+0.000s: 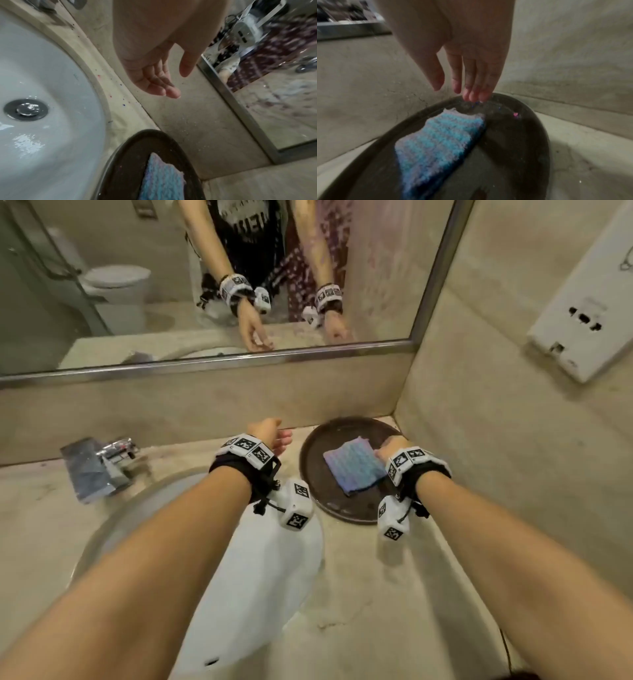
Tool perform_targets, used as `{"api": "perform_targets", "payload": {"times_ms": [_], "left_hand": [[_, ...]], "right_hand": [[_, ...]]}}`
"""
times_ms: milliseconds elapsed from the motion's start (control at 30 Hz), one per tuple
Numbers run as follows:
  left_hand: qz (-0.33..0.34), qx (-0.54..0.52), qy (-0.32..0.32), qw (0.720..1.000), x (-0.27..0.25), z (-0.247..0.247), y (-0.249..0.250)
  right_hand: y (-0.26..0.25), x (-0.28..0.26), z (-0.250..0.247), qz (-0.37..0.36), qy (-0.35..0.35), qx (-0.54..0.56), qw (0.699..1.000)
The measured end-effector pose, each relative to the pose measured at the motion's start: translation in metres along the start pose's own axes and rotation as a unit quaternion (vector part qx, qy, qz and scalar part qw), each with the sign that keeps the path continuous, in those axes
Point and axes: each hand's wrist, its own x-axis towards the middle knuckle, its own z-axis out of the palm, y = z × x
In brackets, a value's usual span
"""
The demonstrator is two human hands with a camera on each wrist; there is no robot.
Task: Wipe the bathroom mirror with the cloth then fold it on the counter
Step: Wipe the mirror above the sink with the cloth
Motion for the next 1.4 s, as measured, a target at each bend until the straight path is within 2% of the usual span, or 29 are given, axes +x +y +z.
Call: {"api": "perform_targets", "payload": {"times_ms": [133,200,367,467,633,767,833,1000,1167,1300,1400], "left_hand": [[-0.007,0.035,0.001,0.999,0.02,0.009,-0.012],[-0.016,0.032,-0.006,0.999,0.031,0.011,-0.019],[-0.031,0.042,-0.032,0.998,0.041,0.018,-0.026],[-0.021,0.07,-0.032,0.997,0.042,0.023,-0.018],[-0.001,0.094,-0.094,0.991,0.019,0.034,0.032],[0.076,0.114,-0.165,0.977,-0.023,0.047,0.087],[0.141,0.137,-0.172,0.965,-0.044,0.051,0.114],[0.343,0.227,-0.179,0.894,-0.101,0.049,0.187],[0.469,0.264,-0.144,0.831,-0.151,0.044,0.245],[0.525,0.252,-0.08,0.809,-0.177,0.036,0.279],[0.552,0.255,-0.068,0.791,-0.189,0.029,0.297]], "right_hand": [[0.012,0.006,0.012,0.064,-0.011,0.042,0.997],[0.012,0.006,0.02,0.064,-0.023,0.029,0.997],[0.008,0.009,0.027,0.073,0.0,0.021,0.997],[-0.005,0.007,0.013,0.047,0.035,0.046,0.997],[-0.049,-0.005,-0.04,-0.063,0.085,0.168,0.98],[-0.092,-0.033,-0.112,-0.165,0.124,0.242,0.948],[-0.111,-0.052,-0.15,-0.217,0.149,0.254,0.931],[-0.154,-0.092,-0.239,-0.31,0.211,0.269,0.887],[-0.192,-0.129,-0.302,-0.357,0.244,0.305,0.848],[-0.208,-0.141,-0.334,-0.365,0.268,0.357,0.817],[-0.215,-0.148,-0.347,-0.366,0.247,0.411,0.798]]}}
